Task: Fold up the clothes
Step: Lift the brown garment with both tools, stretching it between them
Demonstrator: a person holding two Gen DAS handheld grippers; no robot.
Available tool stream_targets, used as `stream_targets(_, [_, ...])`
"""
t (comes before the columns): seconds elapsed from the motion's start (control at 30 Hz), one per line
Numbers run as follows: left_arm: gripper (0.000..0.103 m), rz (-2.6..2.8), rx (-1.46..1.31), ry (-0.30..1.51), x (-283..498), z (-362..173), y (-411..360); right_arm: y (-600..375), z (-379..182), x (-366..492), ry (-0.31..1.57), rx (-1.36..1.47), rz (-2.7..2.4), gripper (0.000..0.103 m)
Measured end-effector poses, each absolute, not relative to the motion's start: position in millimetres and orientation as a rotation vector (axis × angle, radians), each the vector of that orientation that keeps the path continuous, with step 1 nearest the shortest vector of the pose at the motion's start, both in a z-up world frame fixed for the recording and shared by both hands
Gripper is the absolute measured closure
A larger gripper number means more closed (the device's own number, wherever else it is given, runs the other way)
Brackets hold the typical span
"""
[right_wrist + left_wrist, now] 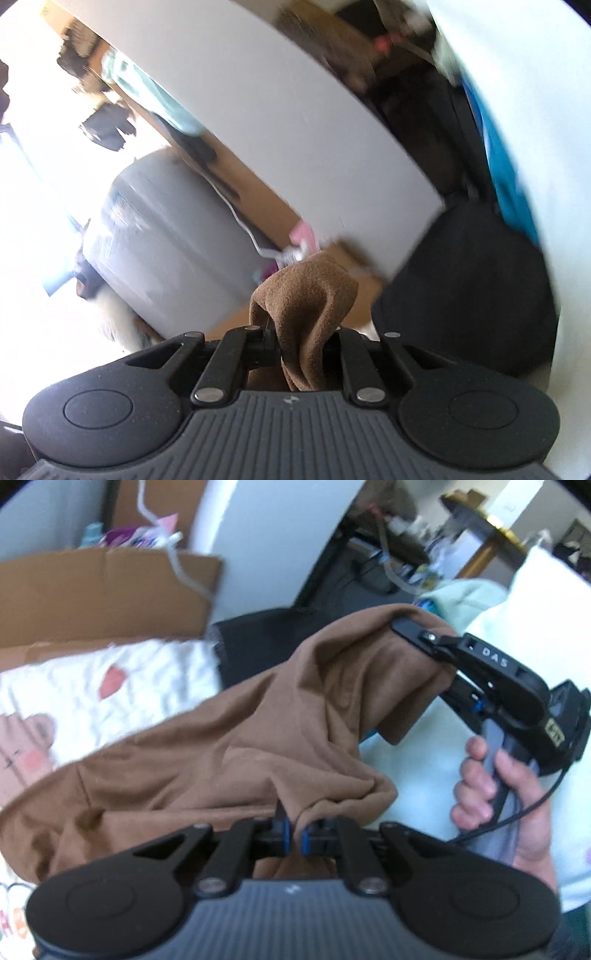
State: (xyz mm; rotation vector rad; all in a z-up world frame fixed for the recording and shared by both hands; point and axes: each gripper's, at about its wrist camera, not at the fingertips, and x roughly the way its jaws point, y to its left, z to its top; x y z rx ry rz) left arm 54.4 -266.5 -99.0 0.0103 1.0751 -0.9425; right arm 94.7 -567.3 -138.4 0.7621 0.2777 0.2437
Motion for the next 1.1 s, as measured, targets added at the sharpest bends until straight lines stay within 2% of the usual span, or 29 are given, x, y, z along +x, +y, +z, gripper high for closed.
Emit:
stream_targets(0.17, [0.097, -1.017, -0.039, 1.039, 50.9, -58.7, -274.2, -566.2, -90.6, 86.2, 0.205, 0.707, 0.306, 0.093])
stream_targets(0.33, [0.097, -1.022, 0.013, 1.056, 59.9, -53.0, -258.3, -552.4, -67.0, 86.6, 0.179, 0.662, 0.381, 0.094])
stream_targets(0.53, [0.097, -0.898, 0.147, 1.205, 97.4, -115.1, -216.1, -535.9, -98.0, 111.0, 0.333, 0.692, 0.355, 0.094])
stream_targets(0.7, [0.097, -0.857, 0.244, 1.239, 119.5, -155.0, -178.4, -518.3, -130.3, 131.5, 0.477, 0.729, 0.339, 0.094])
stream_targets(1.1, [0.096, -0.841, 0.185, 1.324, 125.3, -233.5, -102.2, -455.2, -189.0, 164.8, 0.714, 0.817, 0.408, 0.094])
